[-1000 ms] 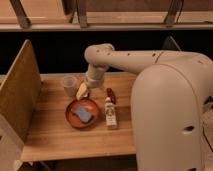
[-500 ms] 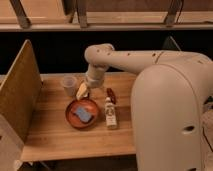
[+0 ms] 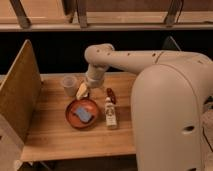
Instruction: Push the eraser across the table
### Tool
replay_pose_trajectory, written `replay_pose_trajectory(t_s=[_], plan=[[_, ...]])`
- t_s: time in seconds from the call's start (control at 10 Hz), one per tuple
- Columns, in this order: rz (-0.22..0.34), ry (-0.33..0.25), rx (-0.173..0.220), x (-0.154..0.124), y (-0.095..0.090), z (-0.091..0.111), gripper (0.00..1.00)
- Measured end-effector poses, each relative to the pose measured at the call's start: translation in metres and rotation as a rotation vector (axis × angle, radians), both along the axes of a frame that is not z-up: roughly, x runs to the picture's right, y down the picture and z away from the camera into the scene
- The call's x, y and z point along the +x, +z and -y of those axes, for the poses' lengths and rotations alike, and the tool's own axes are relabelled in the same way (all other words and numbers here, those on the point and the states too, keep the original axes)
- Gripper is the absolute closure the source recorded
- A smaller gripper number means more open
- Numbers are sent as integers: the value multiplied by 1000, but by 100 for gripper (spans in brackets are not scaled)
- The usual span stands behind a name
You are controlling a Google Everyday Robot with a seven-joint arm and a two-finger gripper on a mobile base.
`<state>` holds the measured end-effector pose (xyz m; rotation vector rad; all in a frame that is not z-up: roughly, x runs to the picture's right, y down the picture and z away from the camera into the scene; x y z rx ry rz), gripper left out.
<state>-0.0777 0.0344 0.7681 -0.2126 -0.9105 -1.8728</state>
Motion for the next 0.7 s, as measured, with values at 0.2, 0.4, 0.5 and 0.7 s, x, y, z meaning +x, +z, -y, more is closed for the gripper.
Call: replay_pose_trajectory(t_s=[0.2, 0.4, 0.5, 0.7], plan=[[0, 0, 0, 0, 0, 0, 20], [0, 0, 0, 0, 0, 0, 22], [0, 0, 0, 0, 0, 0, 28], [0, 0, 0, 0, 0, 0, 48]])
